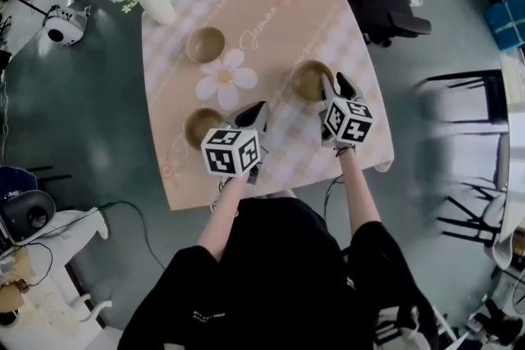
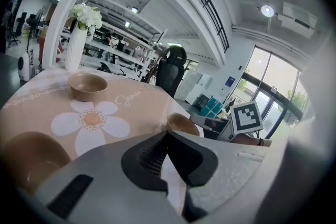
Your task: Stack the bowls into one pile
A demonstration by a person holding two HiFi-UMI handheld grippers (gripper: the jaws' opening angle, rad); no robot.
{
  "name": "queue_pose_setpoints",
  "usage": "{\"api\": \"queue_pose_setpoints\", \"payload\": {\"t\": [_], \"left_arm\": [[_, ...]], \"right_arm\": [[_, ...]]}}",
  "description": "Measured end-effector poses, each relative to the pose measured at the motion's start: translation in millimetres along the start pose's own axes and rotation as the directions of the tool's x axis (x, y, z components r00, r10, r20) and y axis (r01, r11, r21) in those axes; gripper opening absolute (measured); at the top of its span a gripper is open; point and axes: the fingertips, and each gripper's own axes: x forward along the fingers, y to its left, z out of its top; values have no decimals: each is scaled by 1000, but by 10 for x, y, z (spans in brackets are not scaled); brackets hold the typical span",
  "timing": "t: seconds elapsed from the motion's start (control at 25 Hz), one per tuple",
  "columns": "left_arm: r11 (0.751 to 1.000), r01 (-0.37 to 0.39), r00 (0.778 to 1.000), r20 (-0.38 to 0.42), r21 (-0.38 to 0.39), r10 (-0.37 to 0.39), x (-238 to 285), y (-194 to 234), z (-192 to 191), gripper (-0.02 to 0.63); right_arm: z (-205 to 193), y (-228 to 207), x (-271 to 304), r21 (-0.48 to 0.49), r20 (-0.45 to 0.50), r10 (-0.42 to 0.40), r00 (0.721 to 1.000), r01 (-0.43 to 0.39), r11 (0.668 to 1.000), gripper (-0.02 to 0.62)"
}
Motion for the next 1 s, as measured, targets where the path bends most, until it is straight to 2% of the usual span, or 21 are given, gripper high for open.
{"api": "queue_pose_setpoints", "payload": {"t": [0.2, 0.44, 1.0], "left_arm": [[1000, 19, 1000, -21, -12, -19, 53, 5, -41, -3], [999, 31, 999, -32, -14, -31, 84, -11, -51, -3], [1000, 23, 999, -41, -10, -24, 85, -2, -85, -3]], "right_arm": [[-74, -58, 132, 68, -47, -17, 999, 20, 997, 149], [-142, -93, 225, 102, -111, -33, 993, 45, 994, 147], [-222, -130, 259, 105, -177, -53, 983, 72, 992, 26]]}}
